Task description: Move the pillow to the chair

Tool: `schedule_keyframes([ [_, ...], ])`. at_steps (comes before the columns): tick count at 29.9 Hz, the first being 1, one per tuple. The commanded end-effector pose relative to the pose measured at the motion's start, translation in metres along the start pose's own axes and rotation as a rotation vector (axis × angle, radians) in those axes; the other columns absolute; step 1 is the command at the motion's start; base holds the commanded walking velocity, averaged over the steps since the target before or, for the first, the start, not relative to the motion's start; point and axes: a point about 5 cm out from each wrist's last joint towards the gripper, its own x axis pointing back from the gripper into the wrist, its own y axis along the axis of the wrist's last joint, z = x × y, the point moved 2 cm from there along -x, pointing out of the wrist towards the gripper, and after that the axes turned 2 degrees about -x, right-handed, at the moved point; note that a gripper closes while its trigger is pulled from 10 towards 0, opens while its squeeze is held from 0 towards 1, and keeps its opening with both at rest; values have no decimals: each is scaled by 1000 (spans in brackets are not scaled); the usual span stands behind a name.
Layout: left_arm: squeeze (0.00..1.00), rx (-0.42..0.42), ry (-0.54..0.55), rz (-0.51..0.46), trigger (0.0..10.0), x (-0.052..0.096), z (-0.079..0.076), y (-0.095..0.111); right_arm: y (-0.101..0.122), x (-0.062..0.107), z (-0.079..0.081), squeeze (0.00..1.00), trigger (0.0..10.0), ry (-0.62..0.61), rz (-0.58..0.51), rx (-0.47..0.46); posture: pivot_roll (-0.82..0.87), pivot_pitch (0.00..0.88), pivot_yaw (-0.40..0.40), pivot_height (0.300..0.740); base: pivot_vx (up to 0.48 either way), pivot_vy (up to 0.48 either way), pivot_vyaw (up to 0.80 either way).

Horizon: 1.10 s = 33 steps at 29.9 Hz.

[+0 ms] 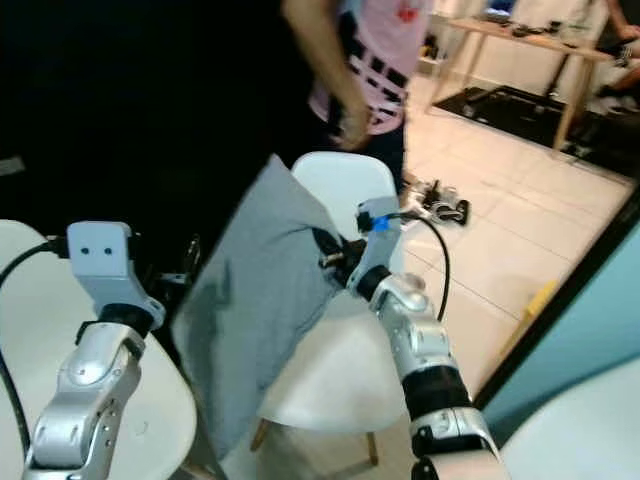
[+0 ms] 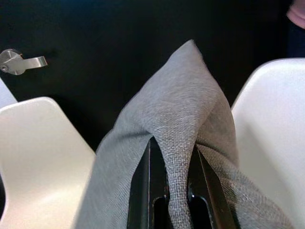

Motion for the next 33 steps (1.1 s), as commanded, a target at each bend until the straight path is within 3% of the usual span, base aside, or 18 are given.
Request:
schedule_keyframes([
  [1,0,0,-22,26,10000,0,-4,-4,13,-1,-2,0,10000,-4,-47,6,100,0,-87,720,262,0,-488],
  [6,0,-38,-88,34,10000,0,-10,-3,11,-2,-4,0,10000,-25,-22,10,104,0,-89,720,105,0,-656],
  [17,0,-81,-181,22,10000,4,-22,0,10,-4,-9,0,10000,-91,-10,18,107,0,-90,720,0,0,0],
  [25,0,-119,-69,47,10000,-3,-4,-1,1,-9,-2,0,10000,-73,54,3,109,0,-87,715,0,0,0],
  [33,0,-153,5,82,10000,-4,10,-7,8,-13,-8,0,10000,-136,13,-71,110,0,-84,690,0,0,0],
])
